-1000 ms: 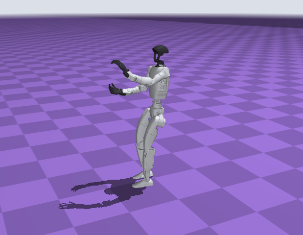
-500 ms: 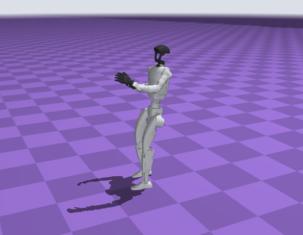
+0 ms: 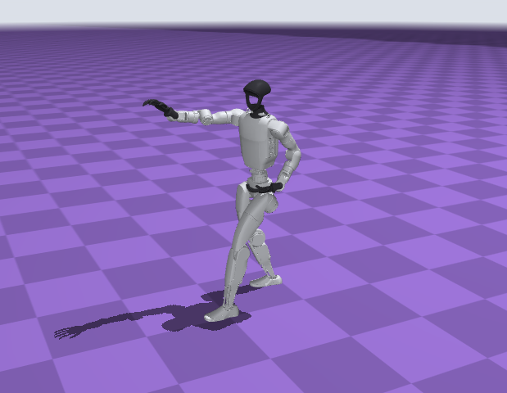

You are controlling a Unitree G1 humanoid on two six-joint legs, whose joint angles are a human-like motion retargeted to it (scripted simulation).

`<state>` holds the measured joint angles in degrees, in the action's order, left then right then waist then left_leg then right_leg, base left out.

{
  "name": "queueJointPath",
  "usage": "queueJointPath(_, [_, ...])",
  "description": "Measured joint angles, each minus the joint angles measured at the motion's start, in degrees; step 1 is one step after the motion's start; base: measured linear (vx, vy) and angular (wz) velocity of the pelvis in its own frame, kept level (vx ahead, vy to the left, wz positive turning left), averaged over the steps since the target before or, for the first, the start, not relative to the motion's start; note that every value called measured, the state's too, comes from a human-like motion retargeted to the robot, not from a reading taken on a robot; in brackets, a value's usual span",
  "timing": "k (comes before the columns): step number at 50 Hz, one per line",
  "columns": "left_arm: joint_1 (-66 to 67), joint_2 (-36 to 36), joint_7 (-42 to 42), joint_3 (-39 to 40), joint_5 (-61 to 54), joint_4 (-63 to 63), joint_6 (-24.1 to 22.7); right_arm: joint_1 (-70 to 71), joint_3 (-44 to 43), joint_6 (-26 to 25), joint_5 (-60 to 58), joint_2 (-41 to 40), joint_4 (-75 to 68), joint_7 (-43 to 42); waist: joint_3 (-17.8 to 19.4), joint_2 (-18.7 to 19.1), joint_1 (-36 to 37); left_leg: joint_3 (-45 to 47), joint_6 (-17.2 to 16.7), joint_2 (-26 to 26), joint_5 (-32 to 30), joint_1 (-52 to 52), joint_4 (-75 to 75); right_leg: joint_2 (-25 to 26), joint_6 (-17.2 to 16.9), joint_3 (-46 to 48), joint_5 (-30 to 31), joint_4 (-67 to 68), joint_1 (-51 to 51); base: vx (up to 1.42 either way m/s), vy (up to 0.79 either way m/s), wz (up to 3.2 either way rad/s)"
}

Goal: Kungfu

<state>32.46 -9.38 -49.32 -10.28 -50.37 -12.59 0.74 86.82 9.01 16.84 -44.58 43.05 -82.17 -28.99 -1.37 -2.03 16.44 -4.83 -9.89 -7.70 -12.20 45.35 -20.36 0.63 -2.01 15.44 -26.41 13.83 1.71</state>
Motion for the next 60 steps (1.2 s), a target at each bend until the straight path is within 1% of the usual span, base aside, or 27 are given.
queueJointPath(2, [-0.09,0.02,-0.11,0.52,1.13,0.71,-0.31,-0.64,-0.15,-1.34,1.20,0.28,1.16,1.41,0.46,0.18,0.25,0.91,-1.51,-0.70,0.06,-0.32,0.63,0.05,0.59,-0.04,-0.58,0.53,-0.09,-0.01,0.05,-0.07])
queueJointPath(5, [-0.11,0.73,1.19,1.09,1.07,0.73,-0.12,-2.17,-0.79,0.83,1.03,-0.35,3.07,-0.81,0.64,0.91,-0.28,1.69,-4.53,-1.76,1.79,-0.72,0.43,1.07,1.19,-0.45,-0.56,-0.39,0.56,0.06,0.11,-0.11])
queueJointPath(7, [-0.05,0.48,2.59,2.17,0.35,0.79,0.76,-3.18,-0.56,2.59,0.41,-0.73,3.29,-3.39,0.30,0.60,-0.80,2.95,-5.11,-1.75,2.88,-0.95,0.35,0.67,0.97,-0.75,-0.19,-1.19,0.82,0.21,0.14,-0.12])
queueJointPath(10, [-1.13,0.00,6.33,4.08,-0.19,1.34,1.38,-4.11,-0.67,1.70,-0.79,-0.70,3.35,-4.80,0.19,-0.50,-0.44,4.28,-5.11,-1.72,4.24,-0.64,-0.17,-0.38,0.75,-1.20,0.57,-2.32,0.70,0.25,0.09,-0.27])
queueJointPath(14, [-4.68,-0.31,10.46,8.66,1.56,0.59,0.01,-5.63,-1.58,1.70,1.57,-0.26,3.76,-5.64,-0.31,-1.82,0.91,4.44,-3.13,-1.15,4.47,0.76,-1.83,-1.24,-0.60,-1.55,2.68,-5.05,0.80,0.19,0.06,-0.24])
queueJointPath(18, [-10.47,-2.18,12.14,14.95,8.54,-5.20,-2.74,-8.31,-3.69,3.50,6.09,-0.83,4.08,-5.55,-0.69,-4.21,2.06,5.09,0.33,0.81,5.21,1.43,-3.22,-3.85,-4.27,-1.98,6.52,-7.02,0.82,0.38,0.20,-0.22])
queueJointPath(20, [-13.82,-4.34,13.84,17.58,13.11,-10.03,-5.56,-10.06,-4.66,4.41,7.82,-1.45,4.47,-4.80,-0.82,-5.33,2.52,5.11,2.42,2.36,5.69,1.15,-3.42,-5.67,-6.53,-1.60,9.85,-7.42,0.96,0.41,0.25,-0.19])
queueJointPath(22, [-18.68,-6.34,16.50,19.83,19.55,-17.97,-10.71,-12.75,-6.15,6.83,9.35,-2.30,5.47,-3.12,-1.09,-6.34,2.53,5.50,3.62,3.57,6.99,0.44,-3.55,-7.22,-9.35,-1.41,14.17,-7.21,0.94,0.45,0.29,-0.09])
queueJointPath(25, [-26.84,-8.53,21.66,21.12,29.46,-30.37,-17.43,-17.11,-8.03,13.96,11.96,-4.02,6.83,0.47,-1.65,-6.94,2.13,4.69,4.77,4.94,9.00,-1.62,-3.20,-8.70,-12.99,-1.16,23.03,-6.18,1.11,0.46,0.23,-0.06])
queueJointPath(27, [-32.91,-9.26,22.71,20.26,34.26,-37.68,-19.72,-19.63,-9.01,18.92,15.87,-6.06,7.54,3.05,-3.10,-6.07,1.76,2.55,4.35,3.08,10.53,-2.08,-3.58,-5.89,-12.99,-1.07,30.56,-4.82,0.04,0.47,0.01,-0.22])
queueJointPath(30, [-42.43,-9.67,22.22,17.61,40.16,-46.33,-22.97,-22.88,-10.85,24.18,24.45,-10.75,10.23,8.72,-4.96,-4.12,0.38,-0.30,4.74,1.25,13.33,-4.71,-3.50,-3.49,-12.99,-0.37,41.79,0.87,-2.15,0.55,0.09,-0.08])
queueJointPath(32, [-49.45,-9.16,24.13,16.00,44.88,-51.57,-27.14,-24.77,-11.67,26.17,33.26,-14.67,14.01,14.53,-5.75,-2.75,-1.67,-1.22,6.48,2.61,14.66,-8.72,-1.94,-4.18,-12.99,-0.26,47.45,6.37,-3.22,0.63,0.32,0.31])
queueJointPath(33, [-52.82,-8.95,25.56,15.19,46.80,-53.17,-29.51,-25.44,-11.55,26.87,38.11,-16.69,16.29,17.34,-5.95,-1.92,-2.81,-1.49,6.99,2.79,15.09,-10.64,-1.36,-3.36,-12.99,-1.06,48.63,9.10,-4.03,0.62,0.21,0.36])
queueJointPath(34, [-56.07,-8.72,26.98,14.64,48.49,-54.18,-31.59,-26.02,-11.07,27.17,43.21,-18.53,19.14,20.16,-5.86,-1.25,-3.96,-1.64,7.16,2.64,15.47,-12.48,-0.98,-1.59,-12.99,-2.80,46.61,11.67,-5.24,0.60,0.07,0.34])
queueJointPath(35, [-59.26,-8.48,28.39,14.23,50.07,-54.89,-33.51,-26.57,-10.40,27.28,48.42,-20.30,22.28,22.97,-5.64,-0.64,-5.11,-1.73,7.16,2.34,15.83,-14.28,-0.72,0.65,-12.99,-5.01,42.98,14.17,-6.64,0.56,-0.01,0.37])
queueJointPath(37, [-65.02,-7.04,29.58,13.67,50.71,-54.40,-35.73,-27.34,-7.75,27.27,56.70,-22.60,29.68,27.09,-5.26,0.03,-7.35,-1.48,7.93,3.19,16.62,-18.42,0.32,4.42,-12.99,-9.60,37.15,16.26,-8.86,0.59,0.04,0.49])
queueJointPath(38, [-67.82,-5.95,29.89,13.33,50.07,-53.76,-36.60,-27.59,-6.13,26.94,60.36,-23.28,33.81,29.14,-5.07,0.41,-8.62,-1.57,8.73,4.19,16.87,-20.58,1.11,5.17,-12.99,-10.66,34.15,16.24,-9.75,0.65,0.18,0.60])
queueJointPath(40, [-73.24,-3.56,30.68,11.68,47.02,-51.87,-38.40,-27.71,-2.47,25.78,67.23,-23.95,42.42,33.11,-4.61,1.01,-10.79,-1.41,10.55,6.60,16.90,-25.19,3.48,4.12,-12.99,-10.68,29.26,15.01,-11.68,0.55,0.33,0.55])
queueJointPath(42, [-78.27,-0.93,31.08,9.73,42.93,-48.66,-39.63,-27.12,1.35,24.50,73.31,-23.99,50.65,37.25,-3.68,0.69,-12.22,0.13,12.80,10.31,16.22,-30.58,6.98,-0.38,-12.61,-9.41,25.72,13.02,-13.59,0.49,0.41,0.39])
queueJointPath(45, [-85.06,2.30,29.97,7.62,35.81,-41.94,-40.71,-25.11,6.38,22.28,80.44,-24.36,61.30,42.90,-2.64,0.40,-14.61,1.19,14.14,13.05,16.54,-36.89,9.99,-4.34,-8.52,-4.79,22.61,7.70,-16.54,0.54,0.17,0.33])
queueJointPath(47, [-88.98,4.45,28.08,6.98,30.84,-37.00,-41.15,-23.65,8.96,21.11,83.34,-24.49,66.69,45.59,-2.38,0.19,-16.33,1.27,14.83,14.40,17.11,-40.38,11.32,-4.93,-6.38,-4.21,23.03,2.92,-18.56,0.50,0.04,0.41])
queueJointPath(50, [-93.85,7.17,26.51,6.08,25.51,-30.09,-42.25,-22.12,11.97,20.28,85.14,-25.53,71.69,47.20,-2.23,-0.10,-18.71,1.38,15.73,15.81,18.03,-45.32,12.95,-4.74,-3.94,-6.62,28.12,-4.12,-21.51,0.67,-0.08,0.55])
queueJointPath(52, [-96.46,8.08,26.81,5.57,23.52,-25.97,-43.09,-21.27,13.60,20.07,86.95,-25.47,73.96,47.75,-1.82,0.23,-20.26,0.77,16.23,16.13,18.68,-48.20,13.47,-4.06,-4.28,-9.05,31.33,-8.10,-23.20,0.58,-0.10,0.68])
queueJointPath(53, [-97.59,8.54,27.25,5.50,23.05,-24.29,-43.53,-20.98,14.28,19.73,87.85,-25.37,74.63,48.06,-1.62,0.50,-21.05,0.42,16.39,16.11,19.01,-49.50,13.54,-3.77,-4.99,-10.12,32.10,-9.80,-23.93,0.59,-0.11,0.68])
queueJointPath(55, [-99.51,8.96,28.45,5.27,22.61,-21.54,-44.63,-20.73,15.12,18.87,89.58,-25.27,75.15,49.23,-1.48,1.29,-22.20,0.14,16.56,15.68,19.69,-51.78,13.54,-3.16,-4.70,-11.76,32.83,-12.28,-25.42,0.60,-0.13,0.54])
queueJointPath(58, [-100.80,9.15,30.75,4.48,22.71,-19.10,-45.84,-20.44,14.98,17.82,91.24,-24.75,74.47,50.26,-1.89,2.29,-22.66,0.39,17.01,15.06,20.37,-54.17,13.16,-3.30,-0.69,-9.52,32.86,-13.17,-27.12,0.67,-0.21,0.26])
queueJointPath(60, [-100.92,9.41,32.22,4.06,22.94,-18.46,-46.50,-20.48,14.59,18.18,91.31,-24.85,73.49,49.62,-2.29,2.46,-22.78,0.45,17.17,15.01,20.35,-55.41,12.67,-4.49,0.61,-5.36,32.60,-12.25,-27.40,0.58,-0.22,0.29])
